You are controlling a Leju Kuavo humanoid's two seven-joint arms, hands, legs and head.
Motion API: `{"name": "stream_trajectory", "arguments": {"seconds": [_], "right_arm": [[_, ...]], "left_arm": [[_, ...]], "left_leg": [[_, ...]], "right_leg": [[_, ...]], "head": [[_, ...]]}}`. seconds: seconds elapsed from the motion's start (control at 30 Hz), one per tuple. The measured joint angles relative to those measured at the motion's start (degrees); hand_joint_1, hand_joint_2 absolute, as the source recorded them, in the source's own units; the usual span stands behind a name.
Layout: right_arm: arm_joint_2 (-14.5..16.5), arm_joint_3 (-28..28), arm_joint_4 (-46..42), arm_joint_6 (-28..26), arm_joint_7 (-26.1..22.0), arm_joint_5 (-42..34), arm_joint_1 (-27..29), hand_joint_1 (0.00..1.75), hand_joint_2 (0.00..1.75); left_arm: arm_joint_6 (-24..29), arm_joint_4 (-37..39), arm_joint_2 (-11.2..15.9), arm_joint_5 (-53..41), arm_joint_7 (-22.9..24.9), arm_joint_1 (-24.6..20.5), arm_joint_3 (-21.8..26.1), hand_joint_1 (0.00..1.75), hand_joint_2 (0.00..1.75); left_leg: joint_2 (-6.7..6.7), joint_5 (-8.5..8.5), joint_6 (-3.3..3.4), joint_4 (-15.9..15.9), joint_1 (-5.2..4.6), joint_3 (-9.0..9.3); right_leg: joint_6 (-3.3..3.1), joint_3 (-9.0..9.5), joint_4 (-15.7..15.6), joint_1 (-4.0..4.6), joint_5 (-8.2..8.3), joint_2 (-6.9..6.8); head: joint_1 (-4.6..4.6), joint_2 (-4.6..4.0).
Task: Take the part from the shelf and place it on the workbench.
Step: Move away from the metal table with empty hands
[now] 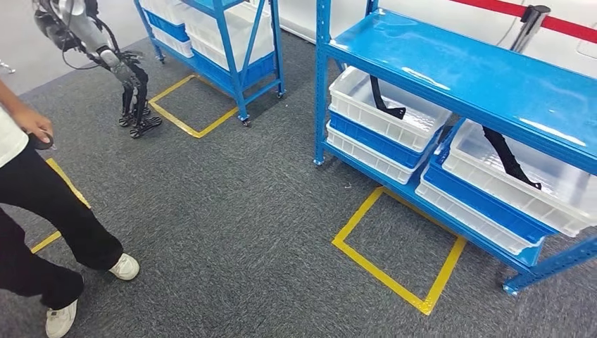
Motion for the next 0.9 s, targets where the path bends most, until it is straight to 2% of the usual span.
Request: {"name": "stream_trajectory", "arguments": {"seconds": [0.03,0.07,0.1,0.13,0.2,0.23,0.27,0.3,0.33,0.37,0.4,0.47,0.5,0.53,0.57,0.6,0.63,0.7,0.73,0.77,0.8,0.83,0.87,0.9], "right_arm": [[0.00,0.01,0.00,-0.01,-0.04,-0.02,0.02,0.00,0.00],[-0.01,0.02,0.00,-0.02,-0.08,-0.04,0.06,0.00,0.00],[-0.01,0.02,0.00,-0.02,-0.11,-0.07,0.11,0.00,0.00],[-0.01,0.02,0.00,-0.02,-0.12,-0.10,0.12,0.00,0.00],[-0.01,0.02,0.00,-0.01,-0.13,-0.16,0.05,0.00,0.00],[-0.01,0.02,0.00,-0.01,-0.13,-0.19,0.05,0.00,0.00],[-0.03,0.02,0.00,-0.01,-0.13,-0.22,0.13,0.00,0.00],[-0.07,0.02,0.00,-0.01,-0.13,-0.27,0.27,0.00,0.00],[-0.12,0.03,0.01,-0.02,-0.13,-0.33,0.47,0.00,0.00],[-0.15,0.03,0.01,-0.02,-0.13,-0.40,0.59,0.00,0.00],[-0.15,0.04,0.02,-0.02,-0.13,-0.47,0.60,0.00,0.00],[-0.10,0.04,0.02,0.01,-0.13,-0.52,0.45,0.00,0.00],[-0.10,0.04,0.02,0.01,-0.13,-0.52,0.37,0.00,0.00],[-0.10,0.04,0.02,0.01,-0.14,-0.52,0.35,0.00,0.00],[-0.10,0.04,0.02,0.01,-0.14,-0.52,0.36,0.00,0.00],[-0.11,0.04,0.02,0.01,-0.15,-0.53,0.38,0.00,0.00],[-0.13,0.04,0.02,0.00,-0.15,-0.54,0.39,0.00,0.00],[-0.21,0.04,0.02,-0.03,-0.15,-0.58,0.33,0.00,0.00],[-0.25,0.04,0.02,-0.05,-0.15,-0.60,0.28,0.00,0.00],[-0.28,0.04,0.02,-0.08,-0.15,-0.63,0.27,0.00,0.00],[-0.30,0.05,0.02,-0.10,-0.15,-0.66,0.29,0.00,0.00],[-0.28,0.05,0.02,-0.10,-0.15,-0.68,0.34,0.00,0.00],[-0.25,0.06,0.02,-0.11,-0.15,-0.69,0.39,0.00,0.00],[-0.22,0.07,0.02,-0.11,-0.15,-0.69,0.35,0.00,0.00]], "left_arm": [[0.01,0.00,0.01,0.00,0.00,0.09,-0.01,0.00,0.00],[0.02,0.00,0.01,-0.01,0.00,0.12,-0.01,0.00,0.00],[0.02,0.00,0.02,-0.02,0.00,0.09,-0.02,0.00,0.00],[0.04,0.00,0.02,-0.03,0.00,0.02,-0.01,0.00,0.00],[0.06,0.00,0.02,-0.05,0.00,-0.11,-0.01,0.00,0.00],[0.07,0.00,0.01,-0.05,0.00,-0.15,-0.01,0.00,0.00],[0.07,-0.01,-0.01,-0.05,0.00,-0.20,-0.02,0.00,0.00],[0.07,-0.01,-0.03,-0.05,0.00,-0.24,-0.02,0.00,0.00],[0.06,-0.03,-0.07,-0.06,0.00,-0.31,-0.03,0.00,0.00],[0.05,-0.04,-0.10,-0.07,0.00,-0.38,-0.04,0.00,0.00],[0.08,-0.05,-0.11,-0.07,0.00,-0.40,-0.03,0.00,0.00],[0.09,-0.07,-0.10,-0.07,0.00,-0.33,-0.03,0.00,0.00],[0.10,-0.07,-0.09,-0.07,0.00,-0.23,-0.03,0.00,0.00],[0.09,-0.07,-0.09,-0.07,0.00,-0.14,-0.03,0.00,0.00],[0.09,-0.07,-0.09,-0.06,0.00,-0.09,-0.03,0.00,0.00],[0.08,-0.07,-0.09,-0.05,0.00,-0.09,-0.04,0.00,0.00],[0.08,-0.07,-0.10,-0.05,0.00,-0.15,-0.04,0.00,0.00],[0.07,-0.08,-0.11,-0.04,0.05,-0.29,-0.04,0.00,0.00],[0.08,-0.09,-0.12,-0.04,0.13,-0.35,-0.04,0.00,0.00],[0.09,-0.09,-0.13,-0.03,0.20,-0.40,-0.04,0.00,0.00],[0.10,-0.09,-0.13,-0.03,0.27,-0.48,-0.04,0.00,0.00],[0.10,-0.10,-0.13,-0.03,0.31,-0.59,-0.04,0.00,0.00],[0.10,-0.10,-0.13,-0.03,0.31,-0.73,-0.04,0.00,0.00],[0.10,-0.11,-0.13,-0.03,0.31,-0.85,-0.04,0.00,0.00]], "left_leg": [[-0.20,-0.66,-0.12,2.58,0.16,-1.12],[-0.32,-0.20,-0.18,2.83,0.29,-1.15],[-0.47,1.28,-0.19,0.58,0.39,-0.01],[-1.05,3.38,-0.16,-3.64,0.50,2.14],[-3.55,6.75,-0.06,-12.56,0.76,6.45],[-4.54,7.55,0.05,-15.30,0.82,7.68],[-4.96,7.76,0.23,-16.46,0.78,8.07],[-4.49,7.85,0.56,-16.76,0.75,8.02],[-3.88,8.07,0.92,-16.72,0.72,7.95],[-3.22,8.28,1.32,-16.76,0.71,7.90],[-2.53,8.52,1.71,-16.83,0.72,7.85],[-1.06,8.78,2.17,-16.84,0.49,7.64],[-0.29,8.84,2.26,-16.82,0.35,7.48],[0.50,8.86,2.29,-16.80,0.24,7.38],[1.23,8.87,2.30,-16.79,0.17,7.34],[1.92,8.87,2.30,-16.79,0.12,7.37],[2.52,8.86,2.29,-16.79,0.08,7.44],[3.57,8.80,2.13,-16.75,-0.07,7.50],[4.09,8.78,1.94,-16.72,-0.18,7.48],[4.66,8.75,1.70,-16.71,-0.28,7.46],[5.27,8.73,1.41,-16.74,-0.39,7.50],[5.66,8.63,1.13,-16.75,-0.42,7.51],[5.17,8.14,0.78,-16.31,-0.40,7.41],[4.02,6.99,0.43,-14.73,-0.29,6.80]], "right_leg": [[0.02,-0.13,0.01,-0.03,0.16,0.74],[0.14,-0.22,0.01,-0.07,0.31,1.50],[0.31,-0.27,0.02,-0.14,0.47,2.26],[0.53,-0.29,0.02,-0.24,0.62,3.00],[1.03,-0.59,0.25,-0.23,0.89,4.36],[1.31,-0.88,0.32,-0.18,1.08,5.01],[1.64,-1.21,0.33,-0.14,1.29,5.63],[1.97,-1.55,0.31,-0.19,1.55,6.25],[2.29,-1.80,0.38,-0.27,1.60,6.16],[2.59,-2.30,1.29,-0.26,0.92,5.11],[2.85,-3.28,3.44,-0.23,-0.56,3.66],[3.26,-6.64,11.37,-0.20,-5.22,0.81],[3.41,-8.49,15.80,-0.27,-7.24,0.45],[3.46,-9.67,18.90,-0.30,-8.34,0.33],[3.42,-9.74,19.83,-0.28,-8.35,0.27],[3.26,-8.51,18.16,-0.24,-7.27,0.10],[2.98,-6.20,14.31,-0.15,-5.47,-0.34],[1.98,-1.07,5.18,0.45,-2.32,-2.69],[1.45,0.37,2.31,0.79,-1.57,-3.58],[1.00,0.92,0.90,1.09,-1.36,-4.01],[0.65,0.83,0.54,1.23,-1.32,-3.54],[0.33,0.80,0.39,1.00,-1.12,-2.93],[0.07,0.84,0.18,0.76,-0.93,-2.38],[-0.26,0.89,-0.02,0.49,-0.67,-1.89]], "head": [[0.00,0.00],[0.00,0.00],[0.01,0.00],[0.01,0.00],[0.01,0.00],[0.02,0.00],[0.03,0.00],[0.05,0.00],[0.07,0.00],[0.10,0.00],[0.15,0.00],[0.21,0.00],[0.21,0.00],[0.20,0.00],[0.20,0.00],[0.19,0.00],[0.18,0.00],[0.19,0.00],[0.20,0.00],[0.21,0.00],[0.23,0.00],[0.24,0.00],[0.23,0.00],[0.24,0.00]]}}
